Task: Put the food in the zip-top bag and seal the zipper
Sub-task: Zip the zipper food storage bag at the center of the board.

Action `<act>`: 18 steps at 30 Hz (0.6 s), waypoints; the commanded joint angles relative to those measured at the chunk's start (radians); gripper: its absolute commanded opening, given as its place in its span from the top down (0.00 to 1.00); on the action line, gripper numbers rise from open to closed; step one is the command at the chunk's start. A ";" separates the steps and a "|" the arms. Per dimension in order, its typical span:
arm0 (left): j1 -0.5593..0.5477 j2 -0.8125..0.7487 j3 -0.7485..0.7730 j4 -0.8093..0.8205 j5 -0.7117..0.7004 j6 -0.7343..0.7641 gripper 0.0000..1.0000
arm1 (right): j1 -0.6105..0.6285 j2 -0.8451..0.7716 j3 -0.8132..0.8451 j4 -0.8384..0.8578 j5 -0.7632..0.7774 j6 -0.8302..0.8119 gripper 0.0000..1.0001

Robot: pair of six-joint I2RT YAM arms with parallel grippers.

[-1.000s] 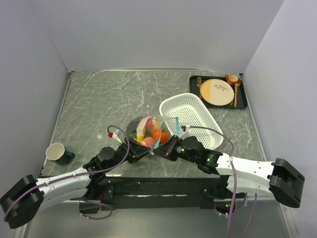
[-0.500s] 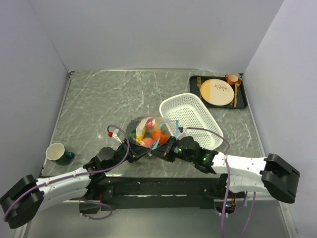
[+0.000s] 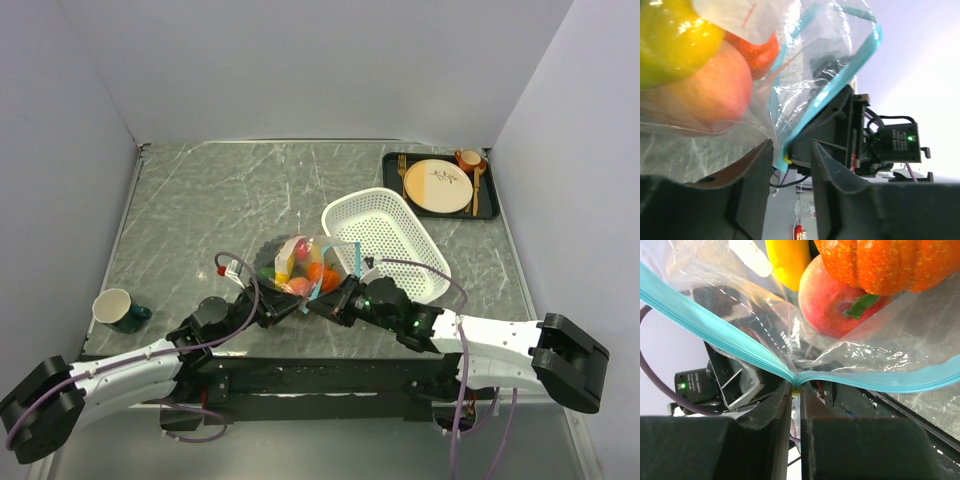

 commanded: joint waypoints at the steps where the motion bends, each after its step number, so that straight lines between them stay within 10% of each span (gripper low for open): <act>1: -0.006 -0.044 -0.028 0.020 -0.022 -0.016 0.64 | 0.004 -0.014 -0.011 0.066 0.052 0.024 1.00; 7: -0.006 -0.014 -0.017 0.060 -0.002 -0.010 0.76 | 0.004 0.018 -0.009 0.100 0.034 0.034 1.00; 14: -0.012 -0.013 -0.029 0.037 0.010 -0.018 0.50 | 0.004 0.001 -0.021 0.123 0.057 0.040 1.00; 18: -0.012 -0.050 -0.029 -0.003 -0.007 -0.007 0.51 | 0.004 -0.013 -0.032 0.133 0.068 0.049 1.00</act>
